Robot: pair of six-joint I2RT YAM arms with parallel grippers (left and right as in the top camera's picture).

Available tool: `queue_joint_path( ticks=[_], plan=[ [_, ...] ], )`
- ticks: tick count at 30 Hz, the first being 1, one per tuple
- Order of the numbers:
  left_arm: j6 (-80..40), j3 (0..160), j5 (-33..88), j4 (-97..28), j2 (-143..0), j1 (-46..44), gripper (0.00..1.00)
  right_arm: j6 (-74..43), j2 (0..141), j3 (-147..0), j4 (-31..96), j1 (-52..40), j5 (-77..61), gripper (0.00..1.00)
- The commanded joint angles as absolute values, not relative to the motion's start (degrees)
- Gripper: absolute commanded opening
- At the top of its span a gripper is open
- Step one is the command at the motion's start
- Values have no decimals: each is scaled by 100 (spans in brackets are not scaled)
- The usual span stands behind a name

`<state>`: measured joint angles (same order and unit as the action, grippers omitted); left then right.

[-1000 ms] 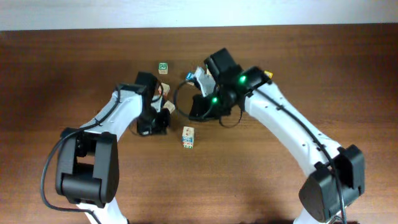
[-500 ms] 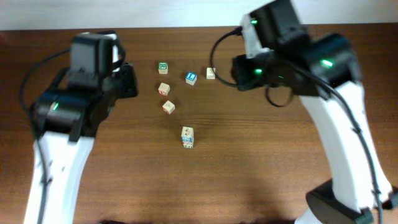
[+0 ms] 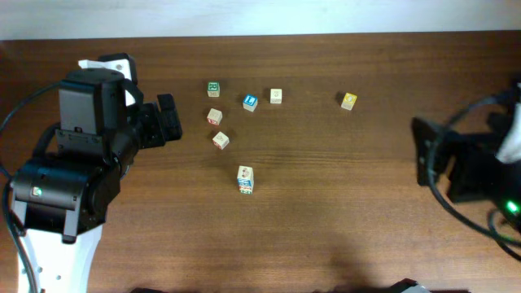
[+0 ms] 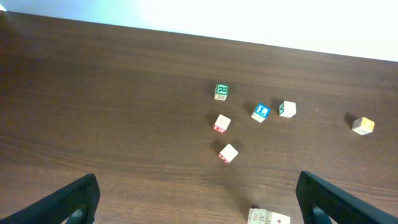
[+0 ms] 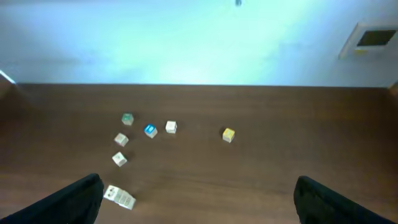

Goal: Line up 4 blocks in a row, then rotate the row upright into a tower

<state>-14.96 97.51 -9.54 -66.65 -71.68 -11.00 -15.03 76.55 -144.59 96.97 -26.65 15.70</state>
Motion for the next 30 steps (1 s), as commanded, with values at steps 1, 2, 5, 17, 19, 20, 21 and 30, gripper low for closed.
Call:
queue_joint_path(
  ticks=[1,2,5,17,19,20,21,30],
  plan=[
    [-1466,9830,-1035,-6678,-7137,-1081,99,-1568,7491,-14492,9730,-2650,1719,98],
    [-1466,9830,-1035,-6678,-7137,-1081,99,-1568,7459,-14492,9730,-2650,1719,98],
    [-1466,9830,-1035,-6678,-7137,-1081,99,-1568,7432,-14492,9730,-2650,1719,98],
    [-1466,9830,-1035,-6678,-7137,-1081,99,-1288,7570,-14435,9620,-2403,1940,98],
    [-1466,9830,-1035,-6678,-7137,-1081,99,-720,7555,-14184,9308,-1997,1791,98],
    [-1466,9830,-1035,-6678,-7137,-1081,99,-370,7494,-13992,9100,-1793,1579,98],
    [-1466,9830,-1035,-6678,-7137,-1081,99,16,7380,-13679,8801,-1559,1227,98],
    [-1466,9830,-1035,-6678,-7137,-1081,99,427,5365,-9072,5264,-279,-381,98]
  ],
)
